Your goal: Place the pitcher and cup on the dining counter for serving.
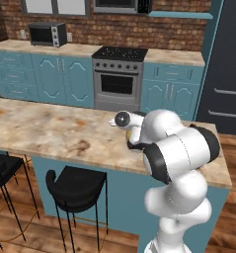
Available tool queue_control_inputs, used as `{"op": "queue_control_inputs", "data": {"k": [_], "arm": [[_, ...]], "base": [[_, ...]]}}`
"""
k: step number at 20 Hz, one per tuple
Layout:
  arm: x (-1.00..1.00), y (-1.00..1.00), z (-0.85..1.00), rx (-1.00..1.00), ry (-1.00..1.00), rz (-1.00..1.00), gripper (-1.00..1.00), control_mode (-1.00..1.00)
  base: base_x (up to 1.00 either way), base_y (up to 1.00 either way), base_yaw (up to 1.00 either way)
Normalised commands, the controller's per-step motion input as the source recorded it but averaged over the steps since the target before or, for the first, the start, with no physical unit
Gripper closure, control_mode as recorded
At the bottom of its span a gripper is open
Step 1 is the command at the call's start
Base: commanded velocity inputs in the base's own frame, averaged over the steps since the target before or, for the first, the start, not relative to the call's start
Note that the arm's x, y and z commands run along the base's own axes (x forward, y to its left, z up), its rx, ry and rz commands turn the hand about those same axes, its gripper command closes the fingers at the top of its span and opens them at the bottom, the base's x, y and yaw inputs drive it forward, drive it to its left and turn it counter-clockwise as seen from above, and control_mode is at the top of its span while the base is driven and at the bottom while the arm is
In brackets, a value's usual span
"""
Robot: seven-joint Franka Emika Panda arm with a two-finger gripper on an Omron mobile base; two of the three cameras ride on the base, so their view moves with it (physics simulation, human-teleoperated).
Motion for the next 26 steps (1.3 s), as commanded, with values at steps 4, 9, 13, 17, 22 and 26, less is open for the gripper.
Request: {"op": "queue_control_inputs", "data": {"k": [4, 9, 13, 17, 22, 26], "arm": [[0.00, -0.14, -0.49, 0.04, 0.00, 0.03, -1.00, -1.00], [-0.04, -0.30, -0.36, 0.04, -0.01, 0.01, -1.00, -1.00], [-0.24, -0.16, -0.06, 0.01, -0.05, 0.00, -1.00, -1.00], [-0.25, 0.00, 0.09, 0.00, -0.06, 0.00, -1.00, -1.00], [-0.17, 0.00, 0.42, 0.00, 0.00, 0.00, -1.00, -1.00], [-0.29, 0.14, 0.64, -0.02, 0.02, 0.00, -1.00, -1.00]], "base": [[0.00, 0.00, 0.00], [0.00, 0.00, 0.00], [0.00, 0.00, 0.00], [0.00, 0.00, 0.00], [0.00, 0.00, 0.00], [0.00, 0.00, 0.00]]}}
